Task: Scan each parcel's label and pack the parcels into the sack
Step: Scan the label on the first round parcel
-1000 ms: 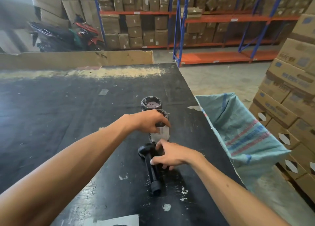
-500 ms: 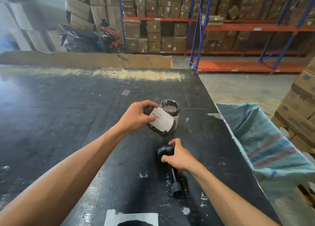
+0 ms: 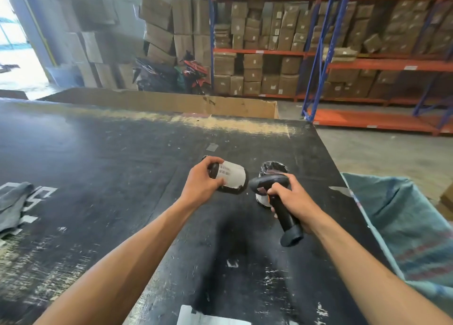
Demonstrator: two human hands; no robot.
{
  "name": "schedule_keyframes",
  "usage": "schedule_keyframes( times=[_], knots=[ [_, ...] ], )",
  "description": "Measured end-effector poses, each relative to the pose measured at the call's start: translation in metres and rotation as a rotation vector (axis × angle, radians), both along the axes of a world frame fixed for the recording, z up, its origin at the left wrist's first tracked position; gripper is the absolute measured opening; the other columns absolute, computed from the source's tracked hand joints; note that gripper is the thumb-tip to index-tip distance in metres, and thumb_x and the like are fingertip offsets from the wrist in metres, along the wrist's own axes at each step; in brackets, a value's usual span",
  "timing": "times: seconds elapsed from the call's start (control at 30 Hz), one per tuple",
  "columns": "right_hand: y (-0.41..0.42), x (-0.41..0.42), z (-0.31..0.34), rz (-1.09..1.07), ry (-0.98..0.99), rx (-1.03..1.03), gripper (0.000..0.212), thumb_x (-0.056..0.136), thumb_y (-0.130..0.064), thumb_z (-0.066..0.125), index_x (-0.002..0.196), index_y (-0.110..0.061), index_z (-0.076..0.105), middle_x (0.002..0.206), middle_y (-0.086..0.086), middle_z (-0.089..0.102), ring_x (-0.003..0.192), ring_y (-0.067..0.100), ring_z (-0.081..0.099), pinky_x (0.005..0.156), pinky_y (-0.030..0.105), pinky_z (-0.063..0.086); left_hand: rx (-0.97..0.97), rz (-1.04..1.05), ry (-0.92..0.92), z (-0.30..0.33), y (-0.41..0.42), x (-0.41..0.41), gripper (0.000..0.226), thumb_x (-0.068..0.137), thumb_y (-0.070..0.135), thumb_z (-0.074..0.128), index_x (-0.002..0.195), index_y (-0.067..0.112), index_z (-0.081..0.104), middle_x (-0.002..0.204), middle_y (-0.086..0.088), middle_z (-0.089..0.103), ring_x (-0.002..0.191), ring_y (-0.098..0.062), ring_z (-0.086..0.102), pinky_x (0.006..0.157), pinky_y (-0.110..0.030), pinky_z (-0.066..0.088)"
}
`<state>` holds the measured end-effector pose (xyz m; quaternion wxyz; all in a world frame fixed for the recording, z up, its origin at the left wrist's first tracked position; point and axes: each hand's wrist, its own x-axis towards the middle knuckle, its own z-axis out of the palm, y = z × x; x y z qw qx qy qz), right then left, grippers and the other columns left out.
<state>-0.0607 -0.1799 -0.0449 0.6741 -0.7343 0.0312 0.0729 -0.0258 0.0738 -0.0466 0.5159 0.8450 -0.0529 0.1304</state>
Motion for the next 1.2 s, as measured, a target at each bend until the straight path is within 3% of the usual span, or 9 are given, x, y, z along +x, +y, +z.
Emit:
schedule_keyframes(
  times=[0.1, 0.23, 0.33, 0.43, 0.6, 0.83, 1.2],
  knots=[
    [0.002, 0.004, 0.014, 0.032, -0.006, 0.094, 0.034, 0.095, -0.011, 0.06, 0.12, -0.032, 0.052, 0.062, 0.003, 0.069, 0.052, 0.022, 0.062, 0.052, 0.036, 0.059, 0.013, -0.013, -0.01, 0.001, -0.002, -0.002, 0.058, 0.074, -0.011, 0.064, 0.121, 0.022, 0.061, 0.11, 0.003, 0.066, 0.102, -0.015, 0.066, 0.088, -0.043, 0.059],
    [0.007, 0.003, 0.026, 0.023, -0.06, 0.057, 0.038, 0.089, -0.024, 0.067, 0.122, -0.029, 0.049, 0.065, 0.007, 0.067, 0.047, 0.02, 0.056, 0.043, 0.03, 0.047, 0.022, -0.08, 0.037, 0.003, -0.009, -0.005, 0.073, 0.078, -0.013, 0.061, 0.145, 0.015, 0.049, 0.126, -0.002, 0.06, 0.114, -0.014, 0.062, 0.096, -0.029, 0.055],
    [0.008, 0.0, 0.028, -0.003, -0.067, 0.066, 0.039, 0.09, -0.03, 0.072, 0.122, -0.028, 0.049, 0.086, 0.016, 0.073, 0.047, 0.019, 0.056, 0.042, 0.029, 0.046, 0.09, -0.061, 0.019, 0.002, -0.013, -0.006, 0.066, 0.078, -0.002, 0.072, 0.14, 0.012, 0.054, 0.125, -0.002, 0.061, 0.113, -0.016, 0.062, 0.099, -0.031, 0.053],
    [0.007, -0.005, 0.027, -0.009, -0.079, 0.043, 0.04, 0.091, -0.029, 0.073, 0.124, -0.028, 0.05, 0.101, 0.025, 0.074, 0.047, 0.018, 0.056, 0.041, 0.029, 0.045, 0.094, -0.055, -0.002, 0.001, -0.017, -0.009, 0.059, 0.077, 0.002, 0.077, 0.132, 0.013, 0.059, 0.118, -0.003, 0.064, 0.104, -0.015, 0.066, 0.092, -0.032, 0.057],
    [0.005, -0.009, 0.026, -0.009, -0.102, 0.021, 0.044, 0.087, -0.034, 0.074, 0.125, -0.029, 0.051, 0.081, 0.01, 0.076, 0.049, 0.017, 0.057, 0.042, 0.028, 0.046, 0.085, -0.068, -0.026, 0.003, -0.023, -0.011, 0.055, 0.077, 0.005, 0.082, 0.128, 0.013, 0.061, 0.114, -0.004, 0.066, 0.1, -0.014, 0.067, 0.089, -0.033, 0.059],
    [0.009, -0.016, 0.031, -0.03, -0.193, 0.019, 0.05, 0.086, -0.059, 0.075, 0.121, -0.032, 0.052, 0.09, 0.017, 0.078, 0.051, 0.019, 0.06, 0.043, 0.029, 0.048, 0.096, -0.029, -0.084, 0.004, -0.038, -0.011, 0.052, 0.077, 0.003, 0.081, 0.125, 0.012, 0.063, 0.112, -0.003, 0.065, 0.1, -0.016, 0.066, 0.09, -0.037, 0.058],
    [0.009, -0.022, 0.031, -0.071, -0.286, -0.037, 0.049, 0.086, -0.061, 0.073, 0.125, -0.04, 0.05, 0.084, 0.011, 0.077, 0.05, 0.018, 0.064, 0.045, 0.029, 0.051, 0.123, -0.017, -0.13, 0.007, -0.043, -0.015, 0.05, 0.078, 0.004, 0.08, 0.124, 0.013, 0.063, 0.112, 0.001, 0.063, 0.101, -0.015, 0.064, 0.091, -0.034, 0.057]
  ],
)
